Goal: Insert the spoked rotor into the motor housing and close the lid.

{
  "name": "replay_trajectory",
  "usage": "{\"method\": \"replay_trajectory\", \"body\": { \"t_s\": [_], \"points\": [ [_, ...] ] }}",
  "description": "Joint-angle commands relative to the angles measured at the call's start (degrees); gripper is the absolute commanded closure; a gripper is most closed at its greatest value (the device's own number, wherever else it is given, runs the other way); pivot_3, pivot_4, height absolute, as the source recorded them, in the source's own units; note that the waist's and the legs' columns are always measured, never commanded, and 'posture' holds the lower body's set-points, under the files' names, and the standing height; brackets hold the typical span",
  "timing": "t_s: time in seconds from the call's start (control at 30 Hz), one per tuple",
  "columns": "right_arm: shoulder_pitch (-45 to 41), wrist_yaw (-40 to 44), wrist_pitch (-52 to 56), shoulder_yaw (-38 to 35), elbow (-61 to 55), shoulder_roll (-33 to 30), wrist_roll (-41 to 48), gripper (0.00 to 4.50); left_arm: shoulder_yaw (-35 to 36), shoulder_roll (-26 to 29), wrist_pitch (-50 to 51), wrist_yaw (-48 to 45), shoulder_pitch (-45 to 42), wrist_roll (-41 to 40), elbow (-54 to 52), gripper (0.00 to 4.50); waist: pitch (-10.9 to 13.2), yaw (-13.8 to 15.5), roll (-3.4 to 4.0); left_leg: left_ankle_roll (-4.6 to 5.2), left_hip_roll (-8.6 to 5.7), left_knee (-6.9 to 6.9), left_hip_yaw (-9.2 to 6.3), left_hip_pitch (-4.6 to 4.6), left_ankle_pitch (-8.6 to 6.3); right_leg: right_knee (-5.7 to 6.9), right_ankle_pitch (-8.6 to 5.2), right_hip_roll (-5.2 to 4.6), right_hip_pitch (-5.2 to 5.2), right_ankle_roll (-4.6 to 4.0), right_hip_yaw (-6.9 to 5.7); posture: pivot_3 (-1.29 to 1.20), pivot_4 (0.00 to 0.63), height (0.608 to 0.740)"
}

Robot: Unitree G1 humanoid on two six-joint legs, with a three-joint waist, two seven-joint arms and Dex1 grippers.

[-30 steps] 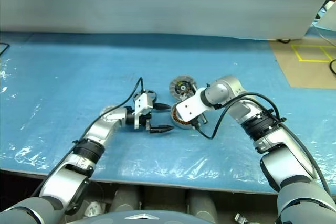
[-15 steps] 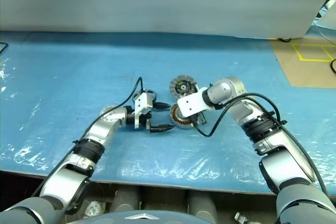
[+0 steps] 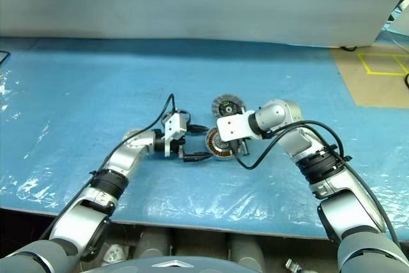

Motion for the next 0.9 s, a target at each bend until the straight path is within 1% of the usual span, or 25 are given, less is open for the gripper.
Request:
{"method": "replay_trajectory", "body": {
  "t_s": [0.03,0.2,0.23,0.3,0.53,0.67,0.73,0.8,0.9],
  "points": [
    [-0.24,0.22,-2.26,1.85,0.16,-0.82,-1.39,4.48,-1.32,-1.66,-0.68,-0.55,-1.17,0.23,-0.65,0.0,0.0,0.0,0.0,0.0,-0.01,0.0,0.0,0.01,0.0,0.0,0.0,0.0,0.0,0.0,0.0,0.0,0.15,0.74],
    [0.44,-0.15,-2.23,1.19,-0.88,-1.13,-0.87,3.3,-1.2,-1.51,-0.8,-0.52,-1.12,0.35,-0.61,0.0,0.0,0.11,0.0,0.01,-0.03,0.01,0.0,0.06,0.0,-0.01,0.0,-0.03,0.07,0.0,0.01,0.0,0.15,0.74],
    [0.16,-0.52,-2.16,0.74,-0.99,-0.92,-0.53,3.02,-1.2,-1.47,-0.8,-0.52,-1.1,0.37,-0.62,0.0,0.0,0.13,0.0,0.0,-0.04,0.01,0.0,0.06,0.0,0.0,0.0,-0.04,0.07,0.0,0.01,0.0,0.15,0.74],
    [-0.88,1.86,0.61,-0.8,-3.15,-1.22,2.33,2.38,-1.19,-1.41,-0.74,-0.58,-1.02,0.35,-0.73,0.0,0.0,0.16,0.0,0.0,-0.03,0.01,0.0,0.04,0.0,0.0,0.0,-0.03,0.06,0.0,-0.01,0.0,0.15,0.74],
    [-6.67,5.06,8.72,-5.92,-5.78,-1.78,9.86,2.38,-1.5,-1.53,-0.67,-0.86,-0.7,0.42,-0.94,0.0,0.12,0.14,0.15,0.01,-0.02,-0.01,0.0,-0.04,0.0,0.03,0.01,-0.02,-0.02,0.01,-0.02,0.0,0.15,0.74],
    [-6.45,4.38,11.85,-7.06,-7.09,-2.16,11.55,2.38,-1.63,-1.54,-0.57,-0.87,-0.48,0.41,-1.12,0.0,0.12,0.22,0.15,0.01,-0.01,-0.01,-0.01,-0.05,0.0,0.02,0.01,-0.02,-0.02,0.01,-0.04,0.0,0.15,0.74],
    [-4.74,3.7,10.79,-6.54,-6.79,-3.55,10.35,2.78,-1.69,-1.53,-0.49,-0.87,-0.43,0.41,-1.19,0.0,0.13,0.3,0.15,-0.02,-0.02,-0.01,-0.01,-0.07,0.02,0.02,0.01,-0.02,-0.02,0.01,-0.06,0.0,0.15,0.74],
    [-3.19,3.17,10.01,-6.16,-6.63,-4.66,9.63,3.3,-1.76,-1.51,-0.45,-0.9,-0.38,0.41,-1.26,0.0,0.13,0.42,0.14,-0.12,-0.02,-0.01,-0.03,-0.09,0.08,0.01,0.01,-0.03,-0.02,0.01,-0.08,0.0,0.15,0.74],
    [-1.69,3.22,14.1,-7.67,-9.25,-4.05,13.2,4.43,-1.79,-1.54,-0.45,-0.88,-0.47,0.49,-1.2,0.0,0.14,0.32,0.15,-0.16,-0.03,-0.02,-0.03,-0.09,0.1,0.01,0.01,-0.03,-0.04,0.01,-0.08,0.0,0.15,0.74]
  ]
}}
